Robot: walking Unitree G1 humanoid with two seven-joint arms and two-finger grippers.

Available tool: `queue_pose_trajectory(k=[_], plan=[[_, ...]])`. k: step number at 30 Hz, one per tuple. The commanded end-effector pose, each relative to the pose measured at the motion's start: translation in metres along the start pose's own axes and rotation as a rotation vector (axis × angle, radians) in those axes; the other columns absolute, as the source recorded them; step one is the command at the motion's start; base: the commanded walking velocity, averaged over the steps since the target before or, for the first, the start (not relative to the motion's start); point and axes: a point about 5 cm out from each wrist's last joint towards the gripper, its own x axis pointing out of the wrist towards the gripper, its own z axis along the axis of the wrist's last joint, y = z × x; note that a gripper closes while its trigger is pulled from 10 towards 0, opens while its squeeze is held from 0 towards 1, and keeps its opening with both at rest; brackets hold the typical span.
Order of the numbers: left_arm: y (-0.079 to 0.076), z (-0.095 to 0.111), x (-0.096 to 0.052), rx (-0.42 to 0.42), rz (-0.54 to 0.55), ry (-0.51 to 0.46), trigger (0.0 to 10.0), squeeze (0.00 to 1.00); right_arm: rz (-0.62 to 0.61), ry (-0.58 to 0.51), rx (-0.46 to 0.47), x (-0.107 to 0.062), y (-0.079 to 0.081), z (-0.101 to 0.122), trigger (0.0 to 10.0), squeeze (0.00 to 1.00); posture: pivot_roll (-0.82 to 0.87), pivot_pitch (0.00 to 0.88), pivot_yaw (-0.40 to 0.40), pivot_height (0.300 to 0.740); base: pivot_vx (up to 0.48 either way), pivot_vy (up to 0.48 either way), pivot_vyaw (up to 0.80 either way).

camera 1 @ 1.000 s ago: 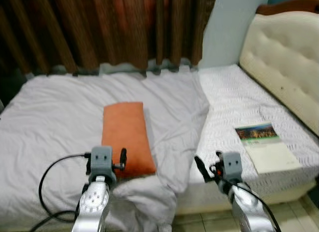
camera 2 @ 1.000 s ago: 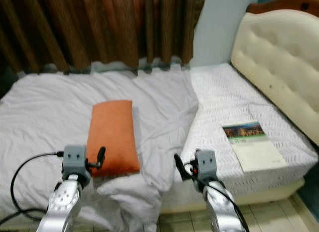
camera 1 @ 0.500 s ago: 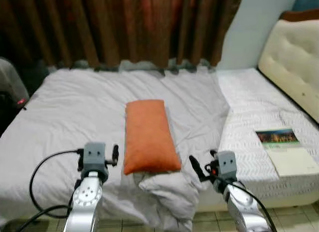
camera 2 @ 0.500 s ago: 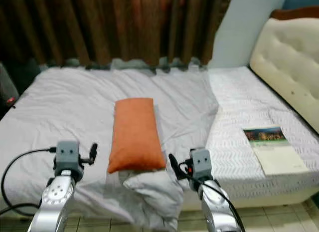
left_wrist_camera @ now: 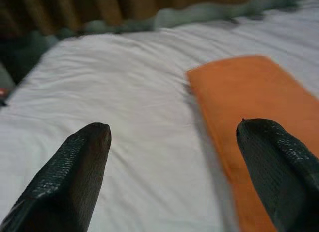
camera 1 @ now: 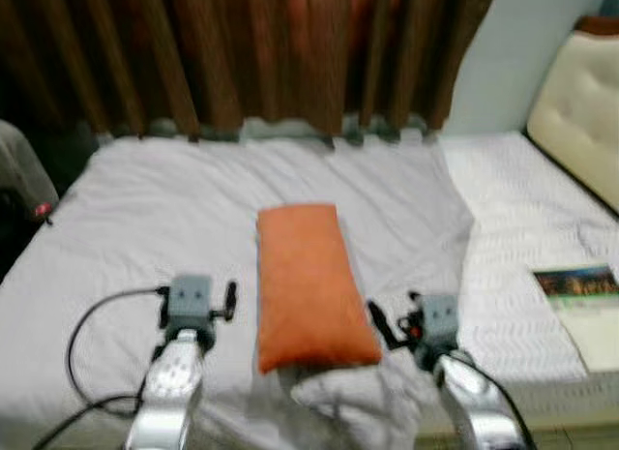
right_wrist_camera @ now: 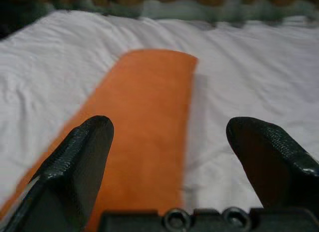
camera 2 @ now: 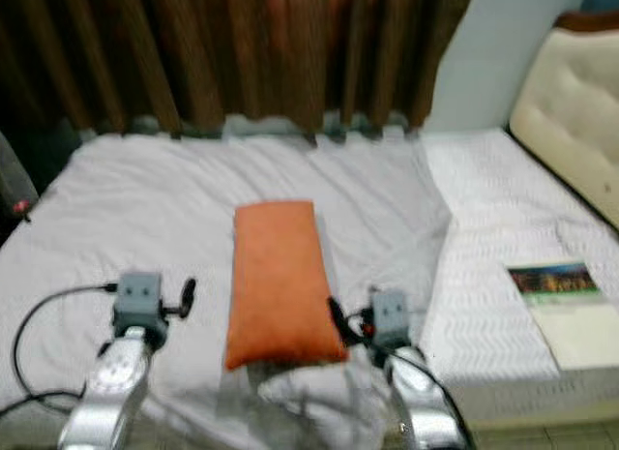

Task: Clean up the room

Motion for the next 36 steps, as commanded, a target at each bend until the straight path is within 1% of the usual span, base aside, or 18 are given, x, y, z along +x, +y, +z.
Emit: queue_pose_trajectory(k=[1,9,11,16,18,19,20,21,23,24,25,26,27,28,30,34,35,36], plan=[[-0.010,0.004,0.003,-0.004,-0.039,-0.006,10.0,0.00,-0.027,0.009,-0.015,-0.003,-0.011,-0.001,10.0,0.00,0.05,0.000,0.015,0.740,0.416,0.000,0.00],[-0.012,0.003,0.005,-0.008,-0.060,0.000,10.0,0.00,-0.034,0.006,-0.008,-0.005,-0.013,-0.001,10.0,0.00,0.05,0.000,0.017,0.740,0.420,0.120,0.00],[-0.011,0.004,0.014,-0.020,-0.063,0.008,10.0,0.00,-0.063,0.029,0.019,-0.003,-0.019,-0.002,10.0,0.00,0.04,0.000,0.016,0.740,0.442,0.000,0.00],[-0.012,0.005,0.021,-0.035,-0.093,0.017,10.0,0.00,-0.076,0.070,-0.003,-0.001,-0.024,-0.004,10.0,0.00,0.04,0.010,0.015,0.740,0.442,0.000,0.00],[-0.012,0.005,0.033,-0.147,-0.123,0.074,10.0,0.00,-0.064,0.143,0.061,0.008,-0.028,-0.005,10.0,0.00,0.04,0.094,0.022,0.740,0.219,0.000,0.00],[-0.012,0.005,0.033,-0.147,-0.123,0.074,10.0,0.00,-0.064,0.143,0.061,0.008,-0.028,-0.005,10.0,0.00,0.04,0.094,0.022,0.740,0.000,0.000,0.00],[-0.012,0.003,0.040,-0.214,-0.138,0.108,10.0,0.00,-0.064,0.176,0.138,0.013,-0.030,-0.006,10.0,0.00,0.04,0.109,0.019,0.740,0.000,0.000,0.00],[-0.006,0.001,0.046,-0.255,-0.117,0.145,10.0,0.00,-0.064,0.203,0.200,0.017,-0.031,-0.007,10.0,0.00,0.04,0.159,0.011,0.740,0.000,0.000,0.00],[0.002,-0.005,0.054,-0.379,-0.132,0.225,10.0,0.00,-0.057,0.253,0.290,0.023,-0.032,-0.008,10.0,0.00,0.03,0.232,0.004,0.740,0.000,0.000,0.00],[0.006,-0.010,0.057,-0.482,-0.149,0.270,10.0,0.00,-0.042,0.272,0.321,0.026,-0.030,-0.008,10.0,0.00,0.03,0.284,-0.001,0.740,0.000,0.000,0.00],[0.008,-0.012,0.058,-0.556,-0.165,0.293,10.0,0.00,-0.030,0.282,0.340,0.027,-0.029,-0.007,10.0,0.00,0.03,0.284,-0.001,0.740,0.000,0.000,0.00],[0.012,-0.013,0.059,-0.609,-0.190,0.320,10.0,0.00,-0.012,0.280,0.366,0.031,-0.028,-0.003,10.0,0.00,0.02,0.360,-0.012,0.740,0.000,0.000,0.00],[0.012,-0.013,0.059,-0.609,-0.190,0.320,10.0,0.00,-0.012,0.280,0.366,0.031,-0.028,-0.003,10.0,0.00,0.02,0.360,-0.012,0.740,0.000,0.000,0.00],[0.012,-0.011,0.059,-0.650,-0.219,0.318,10.0,0.00,0.011,0.275,0.367,0.034,-0.027,0.001,10.0,0.00,0.01,0.399,-0.012,0.740,0.000,0.000,0.00],[0.011,-0.006,0.062,-0.781,-0.300,0.312,10.0,0.00,0.034,0.231,0.458,0.043,-0.027,0.016,10.0,0.00,0.01,0.509,-0.019,0.740,0.000,0.000,0.00],[0.007,-0.002,0.064,-0.801,-0.340,0.308,10.0,0.00,0.050,0.201,0.510,0.047,-0.027,0.024,10.0,0.00,0.01,0.546,-0.017,0.740,0.000,0.000,0.00],[0.002,0.002,0.067,-0.819,-0.371,0.304,10.0,0.00,0.077,0.170,0.558,0.053,-0.024,0.033,10.0,0.00,0.00,0.586,-0.017,0.740,0.000,0.000,0.00],[0.001,0.005,0.069,-0.835,-0.380,0.299,10.0,0.00,0.097,0.163,0.566,0.055,-0.022,0.037,10.0,0.00,0.00,0.602,-0.016,0.740,0.000,0.000,0.00]])
